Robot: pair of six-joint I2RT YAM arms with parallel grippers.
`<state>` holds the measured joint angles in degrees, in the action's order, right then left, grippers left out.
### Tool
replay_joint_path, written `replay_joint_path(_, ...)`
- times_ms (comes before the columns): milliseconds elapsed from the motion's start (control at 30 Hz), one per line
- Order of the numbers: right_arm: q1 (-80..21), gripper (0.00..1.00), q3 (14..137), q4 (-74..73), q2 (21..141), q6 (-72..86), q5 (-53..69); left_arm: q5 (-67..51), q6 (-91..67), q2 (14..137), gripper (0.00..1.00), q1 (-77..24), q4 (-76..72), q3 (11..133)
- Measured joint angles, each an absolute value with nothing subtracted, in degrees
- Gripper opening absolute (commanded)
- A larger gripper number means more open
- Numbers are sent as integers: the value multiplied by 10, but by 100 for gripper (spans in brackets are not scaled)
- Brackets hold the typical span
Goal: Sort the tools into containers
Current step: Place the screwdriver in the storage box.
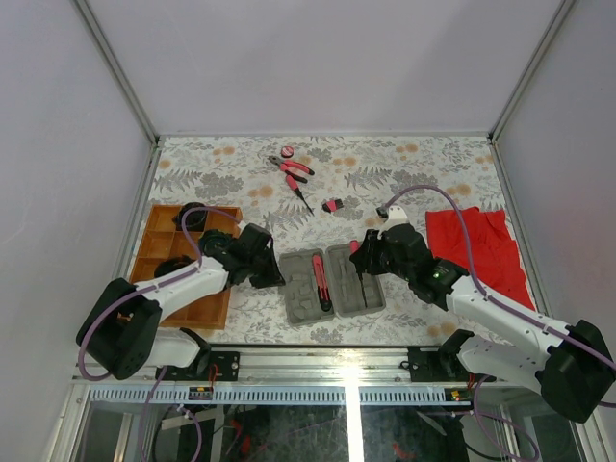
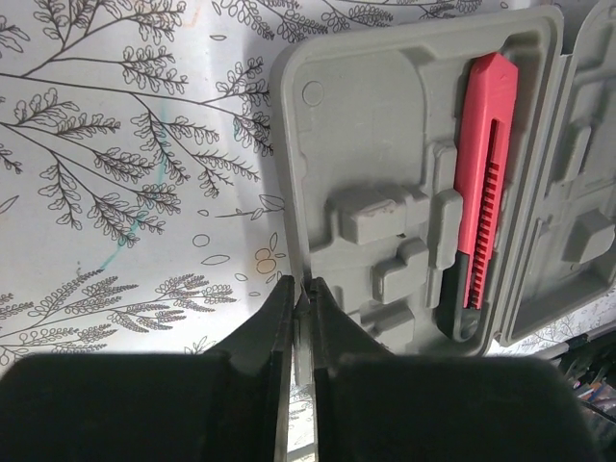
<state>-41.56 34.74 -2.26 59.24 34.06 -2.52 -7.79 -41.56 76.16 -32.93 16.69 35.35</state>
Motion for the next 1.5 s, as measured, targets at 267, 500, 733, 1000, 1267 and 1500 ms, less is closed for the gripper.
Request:
replay_joint_path(267,-416,0,347,-23,594,341,-36,-77,-437,736,0,-329,155,329)
replay_joint_path(500,-416,0,347,-25,594,340,-40,-82,-491,689,0,-329,122,278)
replay_joint_path(733,-416,0,348,-25,614,330,-34,-86,-529,647,0,-330,106,243)
replay_joint_path(1000,-416,3,392,-41,716,313,17,-86,-540,649,0,-331,96,238)
replay_joint_path(1267,-416,5,446,-23,820,309,30,-88,-543,655,0,-334,88,237)
replay_joint_path(1500,-416,10,446,6,865,311,48,-88,-543,655,0,-335,88,237)
